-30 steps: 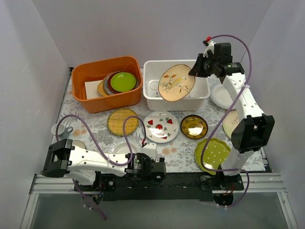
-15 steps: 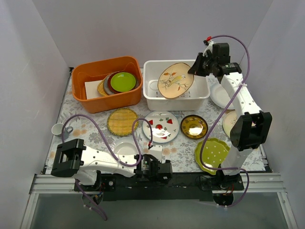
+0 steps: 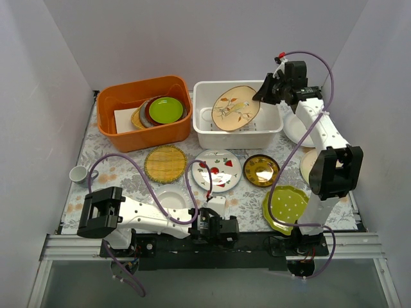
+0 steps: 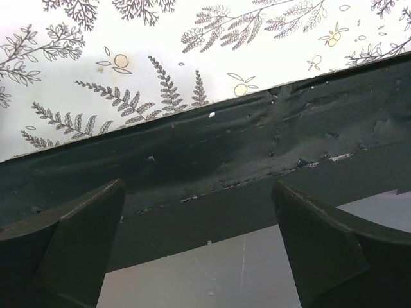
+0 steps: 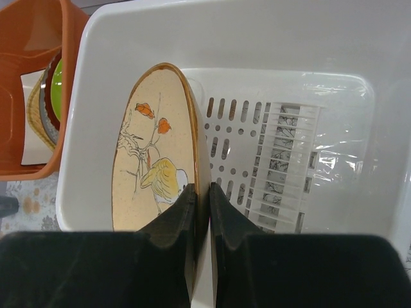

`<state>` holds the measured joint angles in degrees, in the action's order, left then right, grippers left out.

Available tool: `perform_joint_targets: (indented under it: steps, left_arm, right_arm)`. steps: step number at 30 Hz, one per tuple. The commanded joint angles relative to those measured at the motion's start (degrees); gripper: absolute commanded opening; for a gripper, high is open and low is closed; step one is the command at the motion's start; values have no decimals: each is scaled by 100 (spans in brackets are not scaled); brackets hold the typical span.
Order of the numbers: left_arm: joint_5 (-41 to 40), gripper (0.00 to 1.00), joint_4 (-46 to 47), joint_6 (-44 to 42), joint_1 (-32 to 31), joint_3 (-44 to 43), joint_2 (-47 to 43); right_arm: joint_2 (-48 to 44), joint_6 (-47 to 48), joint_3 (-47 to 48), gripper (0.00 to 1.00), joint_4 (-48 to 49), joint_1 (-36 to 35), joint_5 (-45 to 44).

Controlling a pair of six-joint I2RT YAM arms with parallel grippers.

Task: Place the plates into the plastic bin on the countertop
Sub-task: Place the plate in the plastic bin.

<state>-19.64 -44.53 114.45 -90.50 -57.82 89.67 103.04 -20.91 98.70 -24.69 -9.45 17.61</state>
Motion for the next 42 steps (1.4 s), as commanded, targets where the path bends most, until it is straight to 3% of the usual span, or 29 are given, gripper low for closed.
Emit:
perform_joint_targets:
  steps: [1, 30, 42]
  left_arm:
    - [48, 98, 76, 815, -12, -177, -28]
    - [171, 98, 217, 806, -29, -89, 60]
    - [83, 98, 111, 903, -21, 43, -142]
  right_arm:
    - [31, -291, 150, 1, 790, -30, 15]
    - [445, -265, -1071, 1, 1344, -435, -477]
    - [805, -142, -1010, 1, 1071, -470, -328]
